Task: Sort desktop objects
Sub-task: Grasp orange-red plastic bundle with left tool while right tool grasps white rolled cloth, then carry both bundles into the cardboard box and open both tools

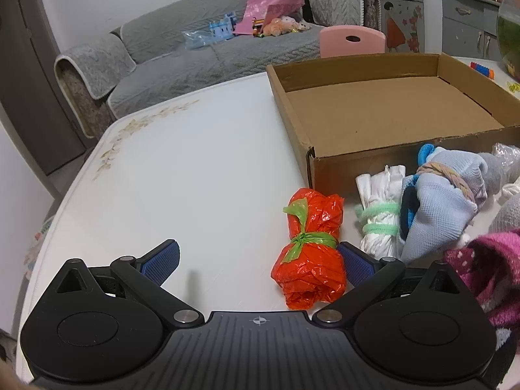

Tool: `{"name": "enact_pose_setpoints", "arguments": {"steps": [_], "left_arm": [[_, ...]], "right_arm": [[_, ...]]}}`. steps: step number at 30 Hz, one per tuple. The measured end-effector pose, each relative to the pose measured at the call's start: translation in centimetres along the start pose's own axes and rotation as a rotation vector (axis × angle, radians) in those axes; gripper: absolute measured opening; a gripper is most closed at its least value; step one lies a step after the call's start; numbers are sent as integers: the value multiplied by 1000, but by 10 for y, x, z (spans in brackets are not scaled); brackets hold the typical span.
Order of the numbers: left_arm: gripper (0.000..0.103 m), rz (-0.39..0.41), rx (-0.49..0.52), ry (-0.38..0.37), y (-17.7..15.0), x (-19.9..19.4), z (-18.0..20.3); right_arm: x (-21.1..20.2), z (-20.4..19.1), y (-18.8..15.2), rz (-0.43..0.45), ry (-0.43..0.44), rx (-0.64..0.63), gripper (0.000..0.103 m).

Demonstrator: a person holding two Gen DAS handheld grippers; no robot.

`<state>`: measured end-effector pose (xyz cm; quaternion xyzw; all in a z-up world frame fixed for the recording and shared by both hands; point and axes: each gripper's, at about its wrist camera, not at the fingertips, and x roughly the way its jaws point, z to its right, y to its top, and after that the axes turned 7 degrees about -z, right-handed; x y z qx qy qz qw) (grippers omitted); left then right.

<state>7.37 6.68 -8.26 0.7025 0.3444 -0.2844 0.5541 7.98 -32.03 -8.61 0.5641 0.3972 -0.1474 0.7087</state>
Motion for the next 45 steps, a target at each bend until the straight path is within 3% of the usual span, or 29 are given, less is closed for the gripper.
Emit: {"name": "enact_pose_setpoints", "arguments": {"steps": [8,10,12,14,16,25,30,34,36,39,43,45], "left_arm": [[99,15,-11,-36,-1,-1,0],[89,22,-32,-81,-2,-1,-4],[62,27,-68,-155,-3,-1,-10],[47,32,-101,-195,-3,-1,-16],[45,33,-99,-180,-2,-1,-15],[43,33,-82,-142,-6,-14,-12],[43,77,-115,-101,-11,-35,-19],[43,153,-144,-69,-7,-65,-23],[43,196,-164,-53,3,-81,-25],[43,243,-190,-104,29,-99,-26],[43,262,-125,-59,70,-102,-1],[43,251,-108,-72,93,-90,12]], "right_arm": [[0,-1,1,-21,28,24,61],[-1,-2,1,-22,44,23,52],[-2,-5,3,-22,49,19,43],[-3,-6,3,-21,58,15,27],[-3,-6,3,-22,61,20,19],[-12,-3,2,0,75,49,17],[-24,4,1,32,78,73,17],[-46,12,6,110,85,105,17],[-58,16,12,159,91,125,17],[-72,20,27,219,123,153,17],[-68,17,51,255,152,144,17],[-59,13,63,258,155,129,17]]}}
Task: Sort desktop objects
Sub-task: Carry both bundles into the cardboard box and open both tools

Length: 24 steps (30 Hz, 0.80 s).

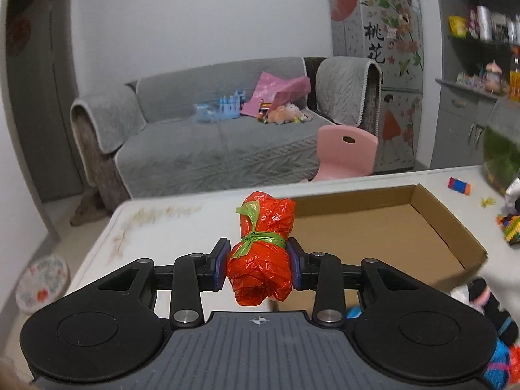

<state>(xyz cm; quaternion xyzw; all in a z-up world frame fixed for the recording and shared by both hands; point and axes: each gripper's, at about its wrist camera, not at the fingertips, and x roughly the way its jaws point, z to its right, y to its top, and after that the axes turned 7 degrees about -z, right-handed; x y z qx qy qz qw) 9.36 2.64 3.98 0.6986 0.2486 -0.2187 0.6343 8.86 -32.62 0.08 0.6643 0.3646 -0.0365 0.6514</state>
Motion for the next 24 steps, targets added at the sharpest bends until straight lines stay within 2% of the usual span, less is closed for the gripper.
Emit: {"name": "enact_pose_setpoints", "arguments": {"steps": [4,7,10,16,22,24], "left_arm": [[43,-43,17,-26,17,47,20],[43,-97,5,-57,17,82,27],[43,-141,-1,-52,15,110,31],[43,-226,-7,-62,5,139,21],[44,-283,10,-72,-1,147,20],[48,-298,24,-69,-3,146,22]], "right_arm": [[42,-7,20,-36,36,-15,17],[74,-17,34,-68,66,-21,17],[104,-26,33,-99,106,-12,17],[137,-49,14,-202,130,-54,18],[146,-71,9,-276,116,-90,19],[148,-76,9,-298,110,-97,19]]}}
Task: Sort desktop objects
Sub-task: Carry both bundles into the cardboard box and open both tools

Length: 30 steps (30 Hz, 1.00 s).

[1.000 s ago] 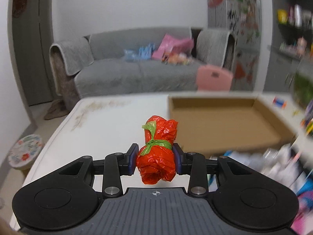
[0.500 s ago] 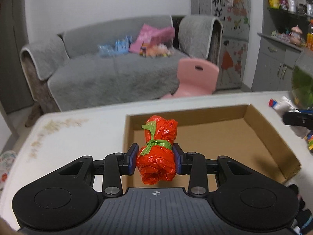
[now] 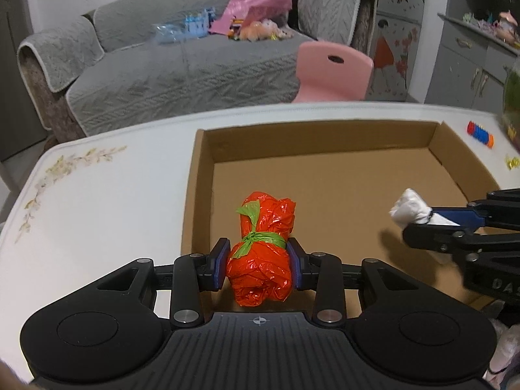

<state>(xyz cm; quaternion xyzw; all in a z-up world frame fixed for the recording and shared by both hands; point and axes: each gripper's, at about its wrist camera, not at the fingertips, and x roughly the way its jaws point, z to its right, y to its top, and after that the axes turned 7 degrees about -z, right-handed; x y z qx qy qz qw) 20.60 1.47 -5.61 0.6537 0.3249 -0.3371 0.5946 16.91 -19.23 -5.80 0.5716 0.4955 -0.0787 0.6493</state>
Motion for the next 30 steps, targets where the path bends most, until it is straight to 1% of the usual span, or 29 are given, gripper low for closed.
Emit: {"name": "enact_pose_setpoints", "arguments": {"steps": [1,3,6,8,10,12,13,15,17,19,21,22,23,25,26,28,30], "left_arm": [[50,1,8,4,-1,0,1],[65,3,23,19,-4,-1,5],[78,16,47,21,-6,-5,9],[83,30,65,19,-7,-10,12],[84,47,80,20,-9,-18,12],[88,64,83,18,-10,-29,10],[90,73,83,24,-12,-35,8],[95,97,83,31,-17,-50,4],[98,117,88,32,-24,-65,1],[102,139,103,24,-35,-81,-2],[103,146,129,10,-53,-95,-4],[103,142,150,0,-60,-99,-3],[103,141,180,-4,-68,-103,-2],[103,147,212,-1,-78,-106,0],[103,141,214,-13,-82,-106,-1],[103,113,186,-62,-89,-102,-6],[103,76,164,-87,-92,-94,-10]], "right_arm": [[1,-2,0,-12,-5,-6,21],[5,-6,0,-25,-25,-19,23],[7,-9,-1,-34,-31,-30,24],[3,-9,-2,-25,-37,-36,26],[-2,-10,0,-8,-49,-48,28],[-13,-10,1,19,-59,-61,31],[-19,-10,1,34,-65,-68,34],[-36,-9,-1,66,-66,-78,42],[-58,-6,-5,104,-64,-84,56],[-77,-3,-10,140,-67,-85,61],[-97,2,-19,171,-67,-75,67],[-106,6,-27,181,-66,-64,73],[-113,11,-37,181,-62,-51,76],[-119,18,-52,163,-59,-38,76],[-119,19,-56,144,-64,-47,76],[-115,22,-64,102,-84,-53,76],[-110,25,-71,70,-97,-35,79]]}}
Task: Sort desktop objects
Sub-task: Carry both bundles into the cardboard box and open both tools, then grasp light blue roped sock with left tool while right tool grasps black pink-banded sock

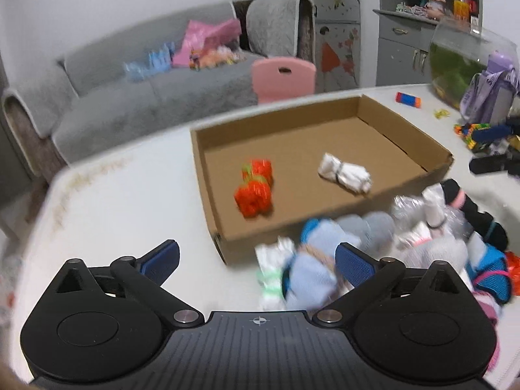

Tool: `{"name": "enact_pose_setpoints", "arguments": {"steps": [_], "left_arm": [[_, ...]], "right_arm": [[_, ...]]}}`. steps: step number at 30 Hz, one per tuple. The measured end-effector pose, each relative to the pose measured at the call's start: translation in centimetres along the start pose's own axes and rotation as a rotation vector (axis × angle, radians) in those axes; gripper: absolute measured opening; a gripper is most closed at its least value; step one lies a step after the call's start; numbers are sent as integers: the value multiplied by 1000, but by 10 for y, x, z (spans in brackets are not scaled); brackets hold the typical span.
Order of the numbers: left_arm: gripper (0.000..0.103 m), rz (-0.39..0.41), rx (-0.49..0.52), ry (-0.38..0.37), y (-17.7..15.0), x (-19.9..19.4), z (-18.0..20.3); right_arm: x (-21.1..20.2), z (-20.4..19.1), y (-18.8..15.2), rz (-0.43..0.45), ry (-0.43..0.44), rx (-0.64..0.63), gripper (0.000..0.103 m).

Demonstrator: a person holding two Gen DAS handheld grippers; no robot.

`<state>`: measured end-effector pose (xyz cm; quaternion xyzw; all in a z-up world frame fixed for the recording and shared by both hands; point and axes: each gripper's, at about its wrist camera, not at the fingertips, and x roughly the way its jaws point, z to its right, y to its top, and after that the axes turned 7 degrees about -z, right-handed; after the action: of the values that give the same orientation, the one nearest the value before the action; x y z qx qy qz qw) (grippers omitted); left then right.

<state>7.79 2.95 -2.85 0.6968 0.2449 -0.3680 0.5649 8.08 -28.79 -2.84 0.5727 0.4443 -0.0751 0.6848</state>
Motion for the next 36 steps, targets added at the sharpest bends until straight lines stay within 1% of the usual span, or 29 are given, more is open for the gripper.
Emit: {"name": "enact_pose_setpoints", "arguments": {"steps": [1,3,5,6,9,12,15,17,21,23,24,27,29,31,32,34,36], "left_arm": [[103,-11,-6,-4,0,4,0],[103,-17,-30,-35,-1,8,-2],[103,-27,-52,-65,-2,10,-3],[103,-31,-54,-73,-2,11,-2],[103,-31,-33,-81,-4,12,5],[103,-38,8,-83,-5,14,13],[103,-51,25,-86,-5,22,19],[103,-45,36,-92,-4,21,23],[103,-43,59,-104,-3,24,31],[103,-59,64,-115,-3,29,35],[102,-68,65,-125,-3,31,37],[101,-58,86,-164,-3,28,44],[101,-34,114,-177,-5,22,50],[101,-29,130,-191,-5,22,53],[98,-40,127,-199,-5,25,53],[87,-72,111,-221,-6,30,51],[71,-99,89,-263,-7,35,48]], "right_arm": [[5,2,-4,-22,-3,14,81],[16,2,-12,-67,-22,23,81],[25,4,-16,-89,-38,22,80],[24,4,-23,-96,-37,23,80],[28,3,-27,-105,-55,12,79],[29,5,-30,-112,-49,10,79],[29,5,-32,-123,-51,6,79],[28,6,-34,-128,-63,-2,78],[31,8,-34,-138,-64,8,74],[35,9,-35,-164,-66,3,64],[37,9,-36,-172,-68,0,62],[36,9,-38,-177,-74,-4,61],[34,12,-39,-174,-80,2,62],[35,16,-40,-177,-73,16,62],[35,15,-39,-181,-70,19,62],[34,15,-39,-180,-72,16,62],[34,15,-38,-180,-70,17,62]]}}
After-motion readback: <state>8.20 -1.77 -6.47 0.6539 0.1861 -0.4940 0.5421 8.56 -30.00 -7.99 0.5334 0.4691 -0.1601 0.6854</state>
